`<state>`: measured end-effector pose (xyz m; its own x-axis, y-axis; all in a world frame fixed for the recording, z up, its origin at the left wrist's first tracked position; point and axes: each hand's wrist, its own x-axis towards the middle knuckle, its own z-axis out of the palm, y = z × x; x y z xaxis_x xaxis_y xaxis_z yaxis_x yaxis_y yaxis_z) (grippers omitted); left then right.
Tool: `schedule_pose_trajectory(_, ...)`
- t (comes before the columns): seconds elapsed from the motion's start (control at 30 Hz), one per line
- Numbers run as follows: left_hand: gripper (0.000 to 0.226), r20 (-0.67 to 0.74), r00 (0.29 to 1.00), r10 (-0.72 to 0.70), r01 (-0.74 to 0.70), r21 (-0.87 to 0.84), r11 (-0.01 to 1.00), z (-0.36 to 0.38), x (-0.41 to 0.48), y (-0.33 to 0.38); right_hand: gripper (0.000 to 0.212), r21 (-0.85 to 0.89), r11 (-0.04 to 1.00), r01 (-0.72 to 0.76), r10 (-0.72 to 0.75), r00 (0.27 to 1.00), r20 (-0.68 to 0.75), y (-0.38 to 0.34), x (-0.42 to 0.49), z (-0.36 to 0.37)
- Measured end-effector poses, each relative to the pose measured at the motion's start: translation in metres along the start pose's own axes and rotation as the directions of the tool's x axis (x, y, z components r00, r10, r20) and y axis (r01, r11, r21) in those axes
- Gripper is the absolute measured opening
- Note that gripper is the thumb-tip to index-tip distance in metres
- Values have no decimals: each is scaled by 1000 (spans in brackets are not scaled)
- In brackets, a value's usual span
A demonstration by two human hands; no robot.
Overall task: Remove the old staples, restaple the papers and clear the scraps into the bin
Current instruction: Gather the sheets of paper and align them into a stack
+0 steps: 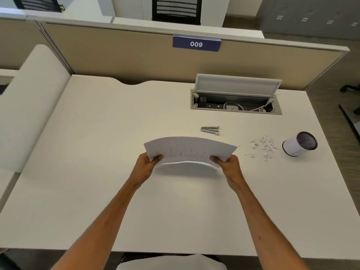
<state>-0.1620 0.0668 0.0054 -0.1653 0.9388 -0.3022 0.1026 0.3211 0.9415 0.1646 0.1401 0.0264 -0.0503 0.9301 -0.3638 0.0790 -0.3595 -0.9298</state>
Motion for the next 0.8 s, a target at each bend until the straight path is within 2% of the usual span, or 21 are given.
schedule_pose_trajectory(0.3, 30, 50, 999, 3, -9, 121, 993, -3, 4, -2, 28, -23, 997, -78, 79, 996, 44, 8, 1, -11)
schedule_pose_trajectory(0.4, 22, 102, 995, 20, -43, 219, 975, -8, 10, 7, 31, -15, 999, -44, 44, 999, 16, -8, 4, -22)
schedule_pose_trajectory(0.5, 22, 183, 983, -5, -49, 288, 956, -14, 16, 23, 17, 10, 1000, 21, -22, 1000, 20, -32, 11, -37)
schedule_pose_trajectory(0.63, 39, 339, 937, -80, -44, 343, 938, -25, 27, 46, 12, -170, 975, 146, -110, 973, 203, -68, 18, -53)
schedule_pose_trajectory(0.73, 48, 449, 882, -140, -61, 404, 913, -29, 35, 61, 11, -383, 901, 203, -53, 929, 366, -86, 23, -47)
schedule_pose_trajectory(0.8, 50, 507, 846, -167, -83, 434, 897, -26, 39, 73, 15, -448, 866, 221, 7, 891, 454, -92, 21, -33)
